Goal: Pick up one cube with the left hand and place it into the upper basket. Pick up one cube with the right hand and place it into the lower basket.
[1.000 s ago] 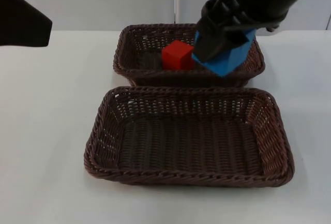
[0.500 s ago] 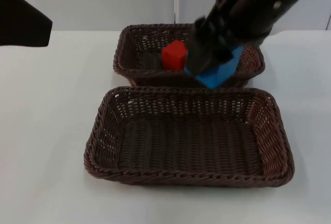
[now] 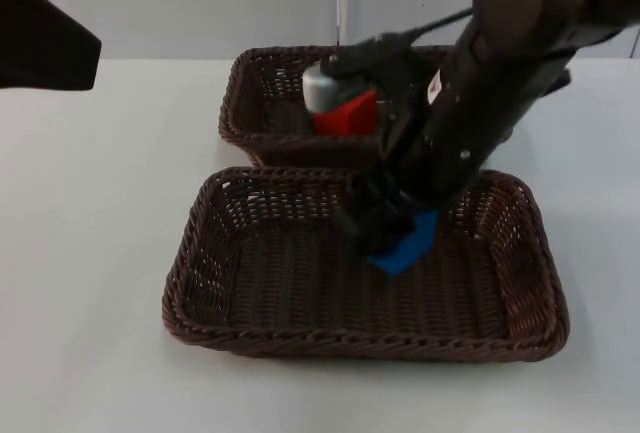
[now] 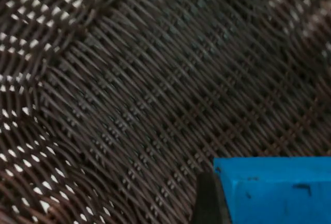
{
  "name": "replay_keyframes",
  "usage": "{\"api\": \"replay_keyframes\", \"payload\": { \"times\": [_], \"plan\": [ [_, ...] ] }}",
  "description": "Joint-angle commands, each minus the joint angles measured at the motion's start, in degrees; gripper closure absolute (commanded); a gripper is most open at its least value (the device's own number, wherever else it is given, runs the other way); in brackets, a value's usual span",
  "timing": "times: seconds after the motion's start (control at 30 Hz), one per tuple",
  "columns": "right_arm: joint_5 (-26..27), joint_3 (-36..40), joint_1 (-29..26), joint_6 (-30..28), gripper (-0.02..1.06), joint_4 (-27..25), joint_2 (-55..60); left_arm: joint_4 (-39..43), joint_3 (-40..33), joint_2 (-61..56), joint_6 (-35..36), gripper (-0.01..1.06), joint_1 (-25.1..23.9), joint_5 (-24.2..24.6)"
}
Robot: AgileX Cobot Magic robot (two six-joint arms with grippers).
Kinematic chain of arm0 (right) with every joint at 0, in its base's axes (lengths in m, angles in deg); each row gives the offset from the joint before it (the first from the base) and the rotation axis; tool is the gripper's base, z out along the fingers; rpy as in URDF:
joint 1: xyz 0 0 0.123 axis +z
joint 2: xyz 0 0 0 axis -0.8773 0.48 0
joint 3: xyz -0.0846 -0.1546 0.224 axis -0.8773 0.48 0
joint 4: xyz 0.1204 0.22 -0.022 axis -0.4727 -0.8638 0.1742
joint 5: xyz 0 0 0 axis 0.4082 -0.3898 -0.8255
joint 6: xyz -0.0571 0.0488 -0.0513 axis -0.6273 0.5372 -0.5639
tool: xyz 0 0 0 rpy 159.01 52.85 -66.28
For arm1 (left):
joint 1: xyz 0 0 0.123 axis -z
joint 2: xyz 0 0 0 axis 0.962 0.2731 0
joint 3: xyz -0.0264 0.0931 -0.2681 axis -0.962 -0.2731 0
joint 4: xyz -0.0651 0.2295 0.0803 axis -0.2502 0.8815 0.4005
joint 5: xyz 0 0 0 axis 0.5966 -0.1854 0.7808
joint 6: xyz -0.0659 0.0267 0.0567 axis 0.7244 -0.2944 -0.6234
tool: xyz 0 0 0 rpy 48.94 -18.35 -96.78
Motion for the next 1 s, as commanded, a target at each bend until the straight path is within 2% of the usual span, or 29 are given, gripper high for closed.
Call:
{"api": "replay_keyframes", "payload": {
  "times": [0.0,0.07,0.23,0.3,0.33,0.37,0.4,0.5,0.77,0.97],
  "plan": [
    [1.1,-0.2,0.3,-0.6,0.99,-0.2,0.4,-0.8,-0.2,-0.3,0.3,0.11,0.0,-0.6],
    [1.1,-0.2,0.3,-0.6,0.95,-0.1,1.0,-0.8,-0.2,-0.3,0.3,0.11,0.0,-0.6],
    [1.1,-0.2,0.3,-0.6,0.7,-0.3,2.9,-0.8,-0.2,-0.3,0.3,0.11,0.0,-0.6],
    [1.1,-0.2,0.3,-0.6,0.66,-0.3,3.1,-0.8,-0.2,-0.3,0.3,0.11,0.0,-0.6],
    [1.1,-0.2,0.3,-0.6,0.61,-0.2,3.1,-0.8,-0.2,-0.3,0.3,0.11,0.0,-0.6],
    [1.1,-0.2,0.3,-0.6,0.51,-0.2,3.1,-0.8,-0.2,-0.3,0.3,0.11,0.0,-0.6],
    [1.1,-0.2,0.3,-0.6,0.51,-0.2,3.1,-0.8,-0.2,-0.3,0.3,0.11,0.0,-0.6],
    [1.1,-0.2,0.3,-0.4,0.34,-0.3,3.1,-0.8,-0.2,-0.3,0.3,0.11,0.0,-0.6],
    [0.5,-0.2,0.3,-0.4,0.31,-0.2,-0.6,-0.8,-0.2,-0.3,0.3,0.11,0.0,-0.6],
    [-2.3,-0.2,0.3,-0.4,0.31,-0.2,-9.9,-0.7,-0.2,-0.3,0.3,0.11,0.0,-0.6]
  ]
}}
